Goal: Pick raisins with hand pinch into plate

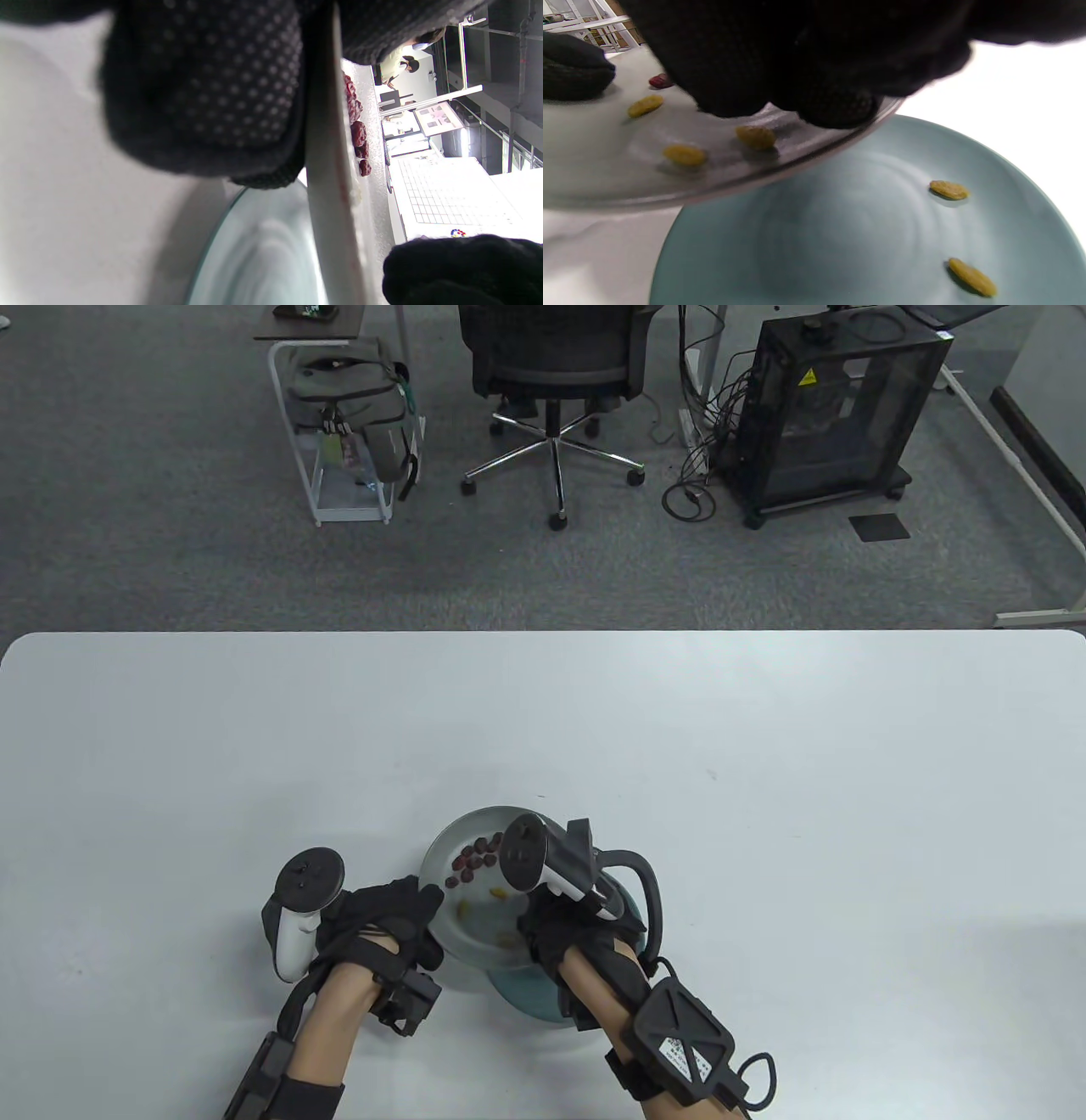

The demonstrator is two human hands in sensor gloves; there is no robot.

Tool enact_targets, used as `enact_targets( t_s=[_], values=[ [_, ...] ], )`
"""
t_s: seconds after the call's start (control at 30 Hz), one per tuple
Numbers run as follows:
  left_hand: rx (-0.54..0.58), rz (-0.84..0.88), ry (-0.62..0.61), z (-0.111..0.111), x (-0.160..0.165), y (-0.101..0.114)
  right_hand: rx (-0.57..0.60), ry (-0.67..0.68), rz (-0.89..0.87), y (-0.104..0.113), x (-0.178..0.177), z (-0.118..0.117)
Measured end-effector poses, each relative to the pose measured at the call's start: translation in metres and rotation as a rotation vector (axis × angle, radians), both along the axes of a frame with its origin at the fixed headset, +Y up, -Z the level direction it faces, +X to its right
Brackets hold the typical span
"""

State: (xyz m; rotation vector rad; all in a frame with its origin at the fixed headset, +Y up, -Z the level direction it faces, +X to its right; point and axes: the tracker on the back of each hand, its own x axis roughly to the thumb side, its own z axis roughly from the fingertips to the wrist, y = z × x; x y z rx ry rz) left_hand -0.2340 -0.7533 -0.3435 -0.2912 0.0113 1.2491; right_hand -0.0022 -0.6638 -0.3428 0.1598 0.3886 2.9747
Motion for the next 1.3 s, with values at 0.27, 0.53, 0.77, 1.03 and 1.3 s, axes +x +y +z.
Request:
enact_targets(
  t_s=[0.27,0.53,0.77,1.03,1.3],
  values=[
    [0.0,-0.009,-0.003,0.0,0.001,0.0,-0.017,0.002,0.039,-0.006,-0.004,-0.002],
    [0.001,0.002,-0.006,0.0,0.001,0.0,-0.016,0.004,0.083,-0.007,-0.01,-0.003],
    [-0.002,0.009,-0.002,0.0,0.0,0.0,-0.015,0.005,0.096,-0.007,-0.012,-0.002],
    [-0.007,0.014,-0.006,0.0,0.0,0.001,-0.038,0.014,0.064,-0.005,-0.01,-0.003],
    [-0.002,0.017,-0.005,0.0,0.0,0.001,-0.018,0.016,0.1,-0.007,-0.014,-0.002]
  ],
)
